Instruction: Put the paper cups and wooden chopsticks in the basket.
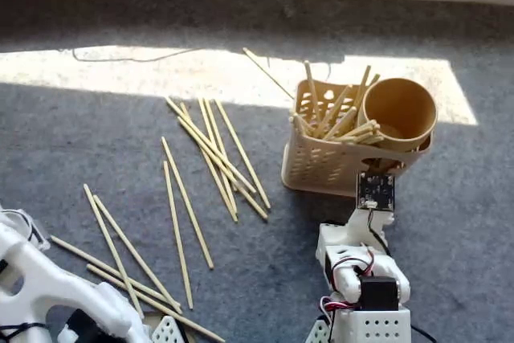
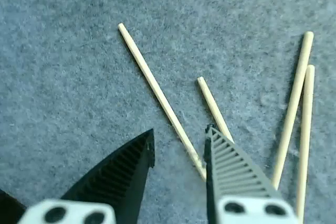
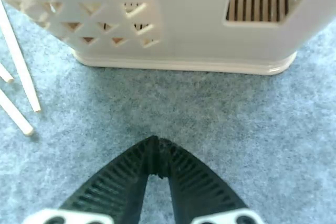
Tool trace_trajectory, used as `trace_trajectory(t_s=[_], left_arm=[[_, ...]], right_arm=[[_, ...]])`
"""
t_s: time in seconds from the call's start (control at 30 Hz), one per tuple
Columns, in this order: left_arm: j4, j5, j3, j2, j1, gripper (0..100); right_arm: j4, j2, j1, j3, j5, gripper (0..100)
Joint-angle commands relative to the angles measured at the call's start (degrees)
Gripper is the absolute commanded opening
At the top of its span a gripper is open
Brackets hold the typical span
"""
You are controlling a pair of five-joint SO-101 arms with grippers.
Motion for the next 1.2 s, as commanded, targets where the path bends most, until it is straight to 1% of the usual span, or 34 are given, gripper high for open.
trace_trajectory(t_s=[0.0,0.3,0.43,0.53,0.67,0.83,1.0,1.17], left_arm=[[-0.53,-0.7,-0.22,3.47,-1.19,17],[-12.84,-0.7,-0.48,23.52,-1.27,16],[-18.37,-0.44,-0.57,30.11,-1.27,16],[-20.75,-0.44,-0.57,33.45,-1.1,16],[-22.59,-0.26,-0.57,35.65,-0.84,16],[-23.3,5.19,-0.57,35.74,-0.75,16],[-23.65,5.98,-0.57,35.74,2.33,15],[-24.09,6.07,-2.15,35.82,3.56,4]], right_arm=[[0.4,-0.13,-0.4,5.93,0.53,0.8],[0.4,-0.13,-0.4,5.93,0.53,0.8],[0.4,-0.13,-0.4,5.93,0.53,0.8],[0.4,-0.13,-0.4,5.93,0.53,0.8],[0.4,-0.13,-0.4,5.93,0.53,0.8],[0.4,-0.13,-0.4,5.93,0.53,0.8],[0.4,-0.13,-0.4,5.93,0.53,0.8],[0.4,-0.13,-0.4,5.93,0.53,0.8]])
